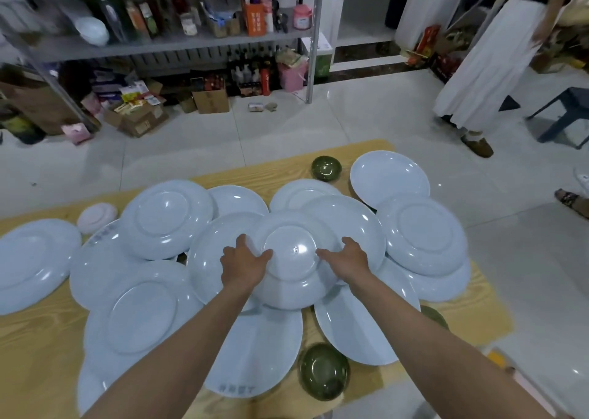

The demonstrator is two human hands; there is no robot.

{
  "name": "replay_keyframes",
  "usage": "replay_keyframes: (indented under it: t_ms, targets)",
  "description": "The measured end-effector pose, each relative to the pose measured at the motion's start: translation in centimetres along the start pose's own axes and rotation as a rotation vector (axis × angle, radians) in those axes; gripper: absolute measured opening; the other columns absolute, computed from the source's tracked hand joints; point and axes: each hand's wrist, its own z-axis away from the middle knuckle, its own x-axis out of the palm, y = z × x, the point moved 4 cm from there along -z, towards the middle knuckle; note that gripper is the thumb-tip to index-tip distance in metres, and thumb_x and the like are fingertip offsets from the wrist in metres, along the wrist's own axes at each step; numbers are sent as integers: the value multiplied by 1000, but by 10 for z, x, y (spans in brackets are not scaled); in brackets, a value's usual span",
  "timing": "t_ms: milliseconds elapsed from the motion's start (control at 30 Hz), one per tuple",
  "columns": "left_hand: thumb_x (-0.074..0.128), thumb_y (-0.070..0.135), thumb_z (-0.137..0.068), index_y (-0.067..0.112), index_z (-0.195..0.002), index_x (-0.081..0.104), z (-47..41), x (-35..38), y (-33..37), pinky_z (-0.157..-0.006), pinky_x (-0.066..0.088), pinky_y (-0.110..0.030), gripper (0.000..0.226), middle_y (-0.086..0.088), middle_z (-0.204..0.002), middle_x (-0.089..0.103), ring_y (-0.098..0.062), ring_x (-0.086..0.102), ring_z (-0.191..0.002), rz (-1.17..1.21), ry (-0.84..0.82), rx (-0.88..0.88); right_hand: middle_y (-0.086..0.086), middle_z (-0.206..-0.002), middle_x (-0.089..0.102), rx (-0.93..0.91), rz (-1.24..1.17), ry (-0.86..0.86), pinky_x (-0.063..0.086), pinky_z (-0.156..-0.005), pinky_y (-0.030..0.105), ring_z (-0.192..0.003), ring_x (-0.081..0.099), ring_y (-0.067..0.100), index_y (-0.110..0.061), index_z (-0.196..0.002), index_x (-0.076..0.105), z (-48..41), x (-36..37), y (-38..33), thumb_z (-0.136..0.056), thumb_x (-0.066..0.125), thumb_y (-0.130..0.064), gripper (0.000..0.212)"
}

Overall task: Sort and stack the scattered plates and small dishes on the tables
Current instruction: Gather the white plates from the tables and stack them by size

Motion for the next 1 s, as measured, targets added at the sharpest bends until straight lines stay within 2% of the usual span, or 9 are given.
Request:
replay_keyframes:
  t_ms: [133,200,333,467,567,700,833,933,1000]
  targets:
    - [74,50,-81,10,-144,39,-11,2,-8,-101,40,-39,82,-13,-140,50,-33,47,-129,107,-9,-50,10,-144,48,41,-37,4,44,-107,45,-129,49,29,-8,-149,35,-11,5,7,-79,81,-32,87]
    - [76,49,-80,5,-142,43,-13,1,-10,-96,39,-34,83,-12,-140,51,-32,49,-128,131,15,-70,12,-140,51,43,-33,6,46,-105,46,-126,52,30,-6,-143,42,-15,5,7,-77,83,-29,82]
    - [77,51,-77,7,-112,58,-15,0,-12,-78,39,-31,59,-8,-111,61,-25,56,-99,149,25,-87,12,-145,46,53,-47,16,43,-107,44,-131,48,31,-5,-149,33,-18,4,5,-76,85,-27,93]
    - [79,49,-74,6,-89,60,-13,-9,-5,-73,46,-34,50,-5,-93,64,-28,61,-91,205,57,-69,12,-147,45,19,-30,42,41,-107,38,-132,46,30,-5,-150,31,-16,-1,-3,-77,84,-30,94]
    - [83,45,-71,9,-92,67,-8,-22,11,-81,52,-37,45,-2,-94,68,-26,63,-91,276,80,-25,11,-143,48,-39,-21,79,41,-95,33,-129,48,30,-7,-146,35,-10,-10,-14,-77,84,-31,87]
    - [83,39,-72,16,-109,67,4,-44,39,-89,52,-42,47,-1,-105,69,-26,64,-98,359,108,67,10,-142,51,-169,4,150,43,-105,41,-129,49,30,-10,-144,41,6,-25,-40,-81,79,-34,78]
    - [85,28,-72,21,-125,59,20,-64,69,-85,50,-36,60,3,-111,62,-22,60,-102,518,126,132,12,-118,61,-338,-91,312,47,-98,44,-112,57,31,-9,-118,59,30,-47,-68,-88,69,-42,46]
    - [81,25,-76,24,-127,54,33,-72,86,-81,49,-33,57,6,-113,60,-20,59,-104,601,99,182,11,-115,59,-364,-192,377,49,-94,48,-106,57,31,-10,-115,58,44,-60,-76,-87,67,-49,49]
    - [72,26,-83,25,-127,53,42,-75,94,-70,47,-30,48,5,-116,60,-20,59,-101,622,72,199,7,-119,55,-365,-288,403,49,-94,46,-105,56,26,-13,-121,54,53,-67,-75,-86,67,-49,52]
